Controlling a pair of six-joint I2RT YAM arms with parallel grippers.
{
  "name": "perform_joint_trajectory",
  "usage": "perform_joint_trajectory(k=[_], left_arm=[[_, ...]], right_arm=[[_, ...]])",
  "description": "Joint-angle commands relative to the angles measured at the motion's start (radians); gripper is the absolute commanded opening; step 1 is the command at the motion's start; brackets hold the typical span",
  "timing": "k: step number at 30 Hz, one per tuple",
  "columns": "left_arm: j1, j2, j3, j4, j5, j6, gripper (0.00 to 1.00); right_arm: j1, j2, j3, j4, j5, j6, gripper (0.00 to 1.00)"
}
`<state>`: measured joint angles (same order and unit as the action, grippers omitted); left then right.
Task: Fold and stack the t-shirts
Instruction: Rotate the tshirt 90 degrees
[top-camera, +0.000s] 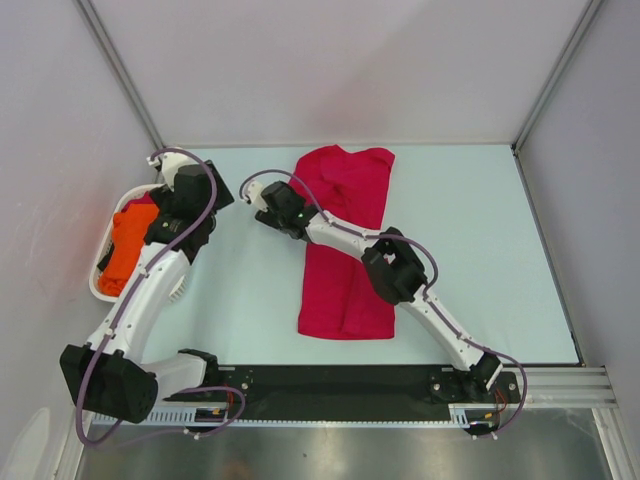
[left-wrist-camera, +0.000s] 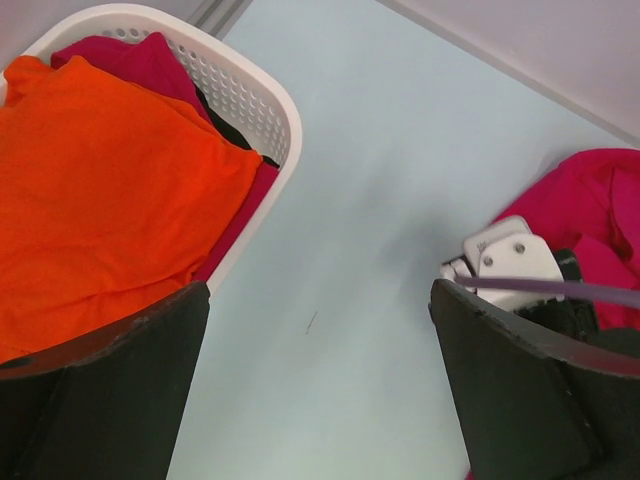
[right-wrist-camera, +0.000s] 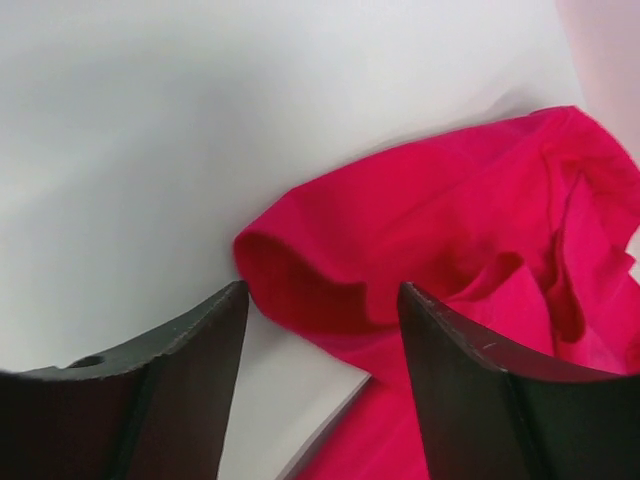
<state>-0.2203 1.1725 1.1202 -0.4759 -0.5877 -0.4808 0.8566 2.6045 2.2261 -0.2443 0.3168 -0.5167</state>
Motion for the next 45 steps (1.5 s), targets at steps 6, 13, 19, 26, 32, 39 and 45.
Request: perform_joint_trajectory(k=[6, 13, 19, 26, 32, 39, 45], left_arm=[[0.01, -0.039, 0.007, 0.0, 0.017, -0.019, 0.99], [0.01, -0.08, -0.017, -0.009, 0.012, -0.036, 0.99], [0.01, -0.099, -0.045, -0.007, 0.034, -0.05, 0.99], [0.01, -0.093, -0.068, 0.002, 0.083, -0.068, 0.99], [0.01, -0.08, -0.074, 0.008, 0.111, -0.076, 0.99], [0.007, -0.073, -0.076, 0.013, 0.156, -0.074, 0.99], [-0.045, -0.073, -0.097, 0.026, 0.174, -0.068, 0.99]], right_arm=[[-0.047, 0.18, 0.195, -0.009, 0.165, 0.044, 0.15], [-0.09, 0.036, 0.057, 0.166, 0.212, 0.188, 0.11], [-0.178, -0.225, -0.189, 0.367, 0.033, 0.4, 0.07], [-0.226, -0.293, -0.201, 0.419, 0.005, 0.402, 0.09], [-0.263, -0.294, -0.218, 0.415, 0.045, 0.431, 0.12], [-0.301, -0.284, -0.282, 0.41, 0.175, 0.437, 0.12], [-0.336, -0.281, -0.341, 0.424, 0.261, 0.435, 0.11]])
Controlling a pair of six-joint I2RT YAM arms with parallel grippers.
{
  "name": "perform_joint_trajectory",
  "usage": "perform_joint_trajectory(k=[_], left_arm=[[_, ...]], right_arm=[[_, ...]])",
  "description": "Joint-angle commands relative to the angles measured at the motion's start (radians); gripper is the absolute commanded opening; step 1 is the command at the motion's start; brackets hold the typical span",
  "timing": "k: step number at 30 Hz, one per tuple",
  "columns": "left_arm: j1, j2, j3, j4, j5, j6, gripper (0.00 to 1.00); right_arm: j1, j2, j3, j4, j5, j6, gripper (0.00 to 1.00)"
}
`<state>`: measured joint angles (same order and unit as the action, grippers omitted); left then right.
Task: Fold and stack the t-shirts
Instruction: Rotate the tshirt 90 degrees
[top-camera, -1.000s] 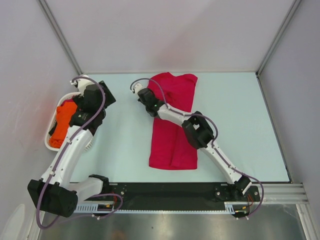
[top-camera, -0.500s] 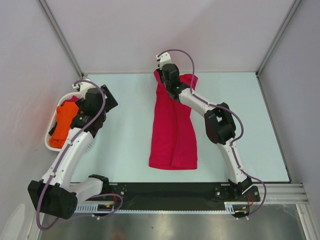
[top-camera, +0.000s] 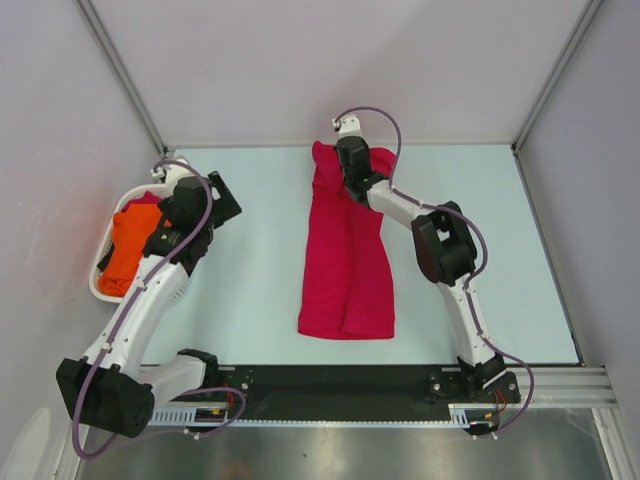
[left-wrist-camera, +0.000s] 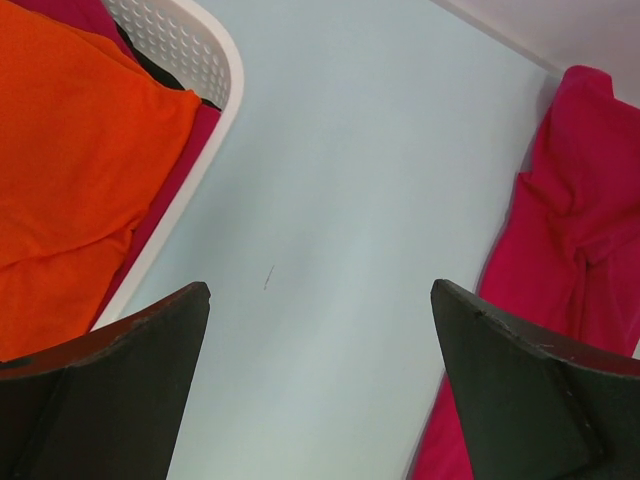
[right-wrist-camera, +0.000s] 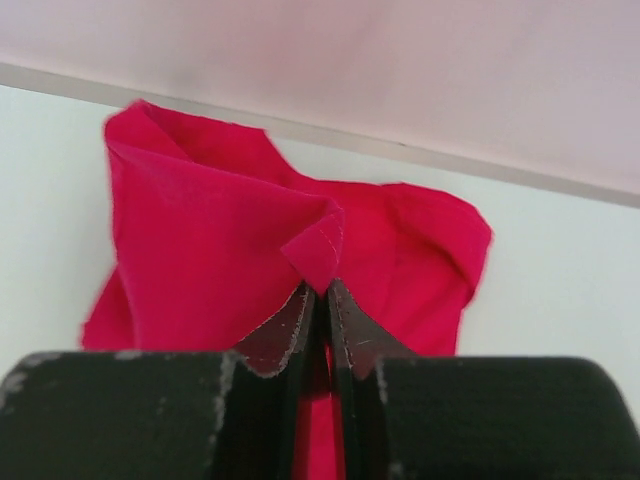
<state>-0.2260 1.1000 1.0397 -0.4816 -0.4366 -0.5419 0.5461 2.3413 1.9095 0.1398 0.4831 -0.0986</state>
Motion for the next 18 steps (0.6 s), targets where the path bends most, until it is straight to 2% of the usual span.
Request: perform_joint_trajectory(k=[1, 8, 18], left_arm=[[-0.048, 0.0, -0.018, 0.038, 0.021, -0.006, 0.99], [-0.139, 0.027, -0.032, 0.055, -0.004, -0.01, 1.0], [-0.193, 0.064, -0.024, 0.061, -0.013, -0.01, 1.0]], right_arm=[[-0.031, -0.017, -0.029, 0.043, 0.107, 0.016, 0.11], [-0.087, -0.023, -0.056, 0.05, 0.127, 0.02, 0.11], [-0.146, 0.016, -0.024, 0.02, 0.141, 0.026, 0.14]])
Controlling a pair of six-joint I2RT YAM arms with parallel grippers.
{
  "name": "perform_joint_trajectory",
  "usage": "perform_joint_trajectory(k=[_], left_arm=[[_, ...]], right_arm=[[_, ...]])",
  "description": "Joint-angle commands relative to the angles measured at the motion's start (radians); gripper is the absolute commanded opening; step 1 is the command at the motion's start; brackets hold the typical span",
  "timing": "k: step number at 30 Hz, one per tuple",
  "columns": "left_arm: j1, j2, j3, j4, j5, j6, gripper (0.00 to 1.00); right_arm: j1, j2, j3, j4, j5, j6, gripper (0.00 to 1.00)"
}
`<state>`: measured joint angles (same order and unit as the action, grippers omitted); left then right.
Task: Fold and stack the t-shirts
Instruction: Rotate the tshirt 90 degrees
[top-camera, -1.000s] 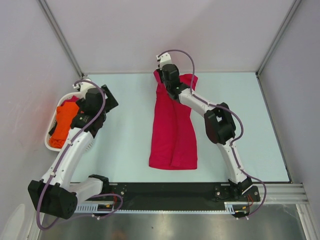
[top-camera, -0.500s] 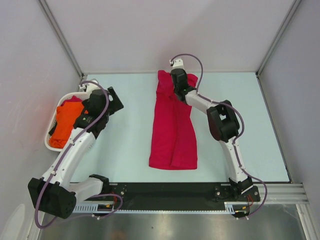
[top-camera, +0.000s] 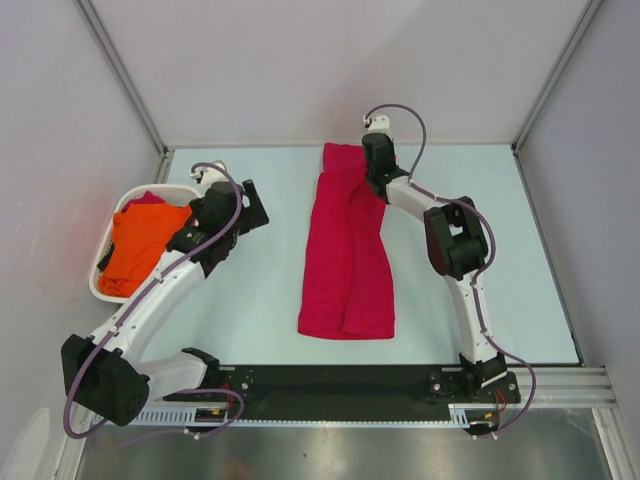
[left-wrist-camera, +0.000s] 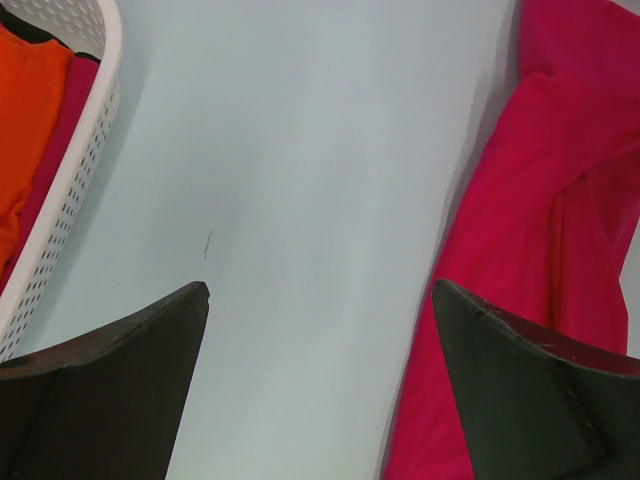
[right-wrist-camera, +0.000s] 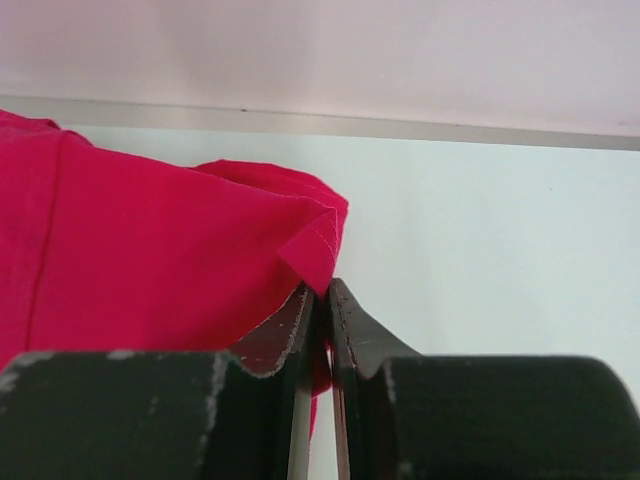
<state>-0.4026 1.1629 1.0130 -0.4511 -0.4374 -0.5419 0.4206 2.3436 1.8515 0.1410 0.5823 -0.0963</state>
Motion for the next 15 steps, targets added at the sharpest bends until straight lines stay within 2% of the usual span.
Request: perform_joint_trajectory(k=[1, 3, 4, 7, 10, 11, 13, 15], left_arm=[[-0.018, 0.003, 0.002, 0.029, -0.012, -0.009, 1.0], [-0.024, -0.002, 0.004, 0.029, -0.008, -0.006, 1.0], [-0.027, -0.006, 0.007, 0.029, -0.006, -0.003, 1.0], [-0.036, -0.019, 0.01, 0.029, 0.005, -0.003, 1.0], [-0.053, -0.031, 0.013, 0.032, 0.003, -0.003, 1.0], [-0.056, -0.034, 0.012, 0.038, 0.003, -0.004, 1.0], [-0.071, -0.043, 0.0, 0.043, 0.011, -0.001, 1.0], [-0.082, -0.048, -0.016, 0.061, 0.02, -0.006, 1.0]], right_arm=[[-0.023, 0.035, 0.06, 0.002, 0.047, 0.026, 0.16], [-0.031, 0.066, 0.096, -0.03, 0.071, 0.029, 0.19], [-0.032, 0.081, 0.119, -0.076, 0.076, 0.03, 0.35], [-0.034, 0.149, 0.23, -0.203, 0.099, 0.043, 0.59], [-0.032, 0.103, 0.187, -0.21, 0.134, 0.073, 0.62], [-0.036, 0.03, 0.11, -0.198, 0.133, 0.082, 0.66], [-0.039, -0.062, -0.003, -0.15, 0.122, 0.092, 0.67], [-0.045, -0.22, -0.154, -0.114, 0.108, 0.127, 0.67]])
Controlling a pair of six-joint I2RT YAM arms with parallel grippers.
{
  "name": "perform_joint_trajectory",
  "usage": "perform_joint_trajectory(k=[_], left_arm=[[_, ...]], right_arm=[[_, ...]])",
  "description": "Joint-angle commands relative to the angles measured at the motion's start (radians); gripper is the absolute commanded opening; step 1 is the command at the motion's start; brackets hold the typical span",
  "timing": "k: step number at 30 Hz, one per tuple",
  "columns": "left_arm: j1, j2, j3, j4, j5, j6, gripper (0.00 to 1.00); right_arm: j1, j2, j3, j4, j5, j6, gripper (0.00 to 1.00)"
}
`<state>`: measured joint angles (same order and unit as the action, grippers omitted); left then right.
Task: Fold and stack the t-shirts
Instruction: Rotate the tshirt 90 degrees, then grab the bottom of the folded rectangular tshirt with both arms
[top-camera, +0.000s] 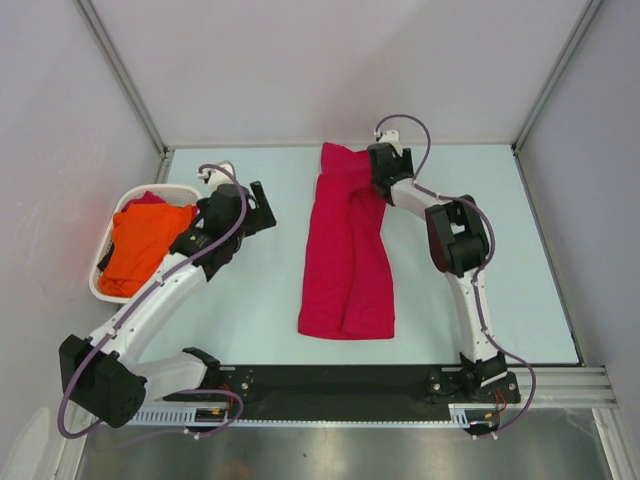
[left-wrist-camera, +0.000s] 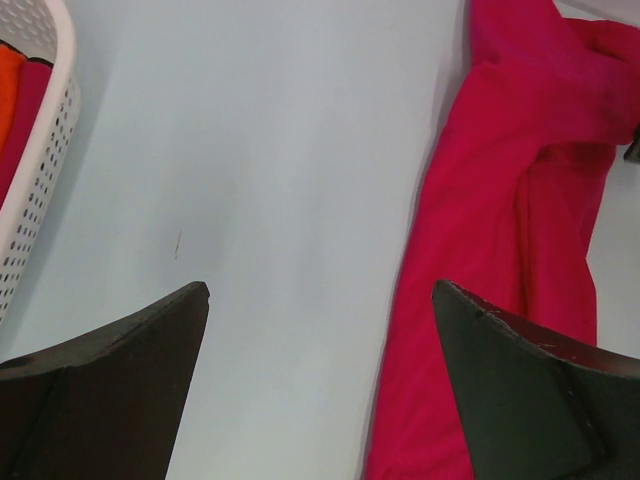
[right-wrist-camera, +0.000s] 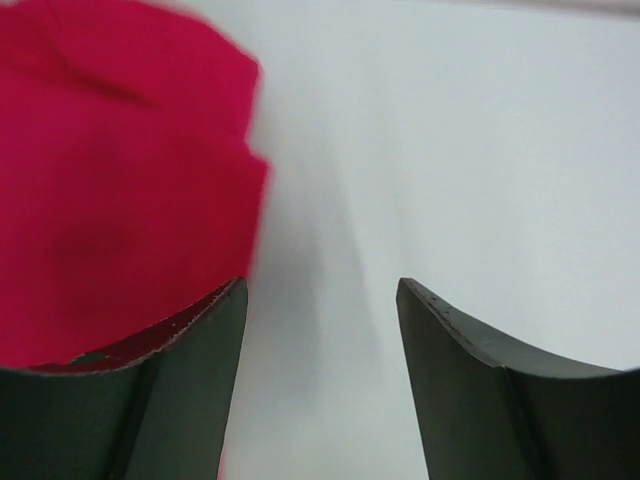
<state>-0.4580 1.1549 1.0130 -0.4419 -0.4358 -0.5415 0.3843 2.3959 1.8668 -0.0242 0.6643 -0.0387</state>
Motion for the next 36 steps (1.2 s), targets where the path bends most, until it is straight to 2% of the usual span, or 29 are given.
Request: perform_joint_trajectory(k=[1, 4, 5, 6, 9, 10, 11, 12, 16, 17, 18, 25, 36], left_arm=[[-0.036, -0.041, -0.042, 0.063, 0.041, -0.009, 1.0], [-0.042, -0.038, -0.126, 0.13, 0.133, -0.02, 0.99], [-0.044, -0.037, -0.151, 0.172, 0.156, -0.023, 1.0], [-0.042, -0.028, -0.171, 0.187, 0.179, -0.029, 1.0], [-0.045, -0.001, -0.247, 0.247, 0.268, -0.046, 1.0], [-0.045, 0.006, -0.272, 0.259, 0.29, -0.054, 0.99], [-0.045, 0.015, -0.286, 0.269, 0.336, -0.063, 1.0], [-0.045, 0.034, -0.3, 0.279, 0.354, -0.081, 1.0], [-0.048, 0.065, -0.373, 0.339, 0.427, -0.126, 1.0], [-0.05, 0.069, -0.387, 0.351, 0.427, -0.135, 1.0], [-0.051, 0.078, -0.399, 0.367, 0.475, -0.149, 1.0], [-0.077, 0.163, -0.462, 0.423, 0.557, -0.187, 1.0], [-0.226, 0.315, -0.522, 0.514, 0.614, -0.288, 0.99]], right_arm=[[-0.018, -0.334, -0.214, 0.047, 0.018, 0.089, 0.67], [-0.039, -0.551, -0.392, -0.04, -0.043, 0.186, 0.66], [-0.05, -0.604, -0.437, -0.068, -0.113, 0.262, 0.66], [-0.059, -0.714, -0.531, -0.094, -0.162, 0.288, 0.64], [-0.081, -0.895, -0.702, -0.153, -0.287, 0.393, 0.6], [-0.097, -0.938, -0.743, -0.163, -0.384, 0.419, 0.6], [-0.102, -0.975, -0.792, -0.167, -0.437, 0.442, 0.63], [-0.108, -1.006, -0.834, -0.177, -0.489, 0.479, 0.83], [-0.151, -1.164, -1.09, -0.192, -0.684, 0.592, 0.8], [-0.163, -1.188, -1.129, -0.186, -0.759, 0.611, 0.8], [-0.168, -1.208, -1.167, -0.177, -0.787, 0.623, 0.8], [-0.19, -1.302, -1.423, -0.123, -1.032, 0.761, 0.73], [-0.19, -1.252, -1.581, -0.105, -1.235, 0.813, 0.72]])
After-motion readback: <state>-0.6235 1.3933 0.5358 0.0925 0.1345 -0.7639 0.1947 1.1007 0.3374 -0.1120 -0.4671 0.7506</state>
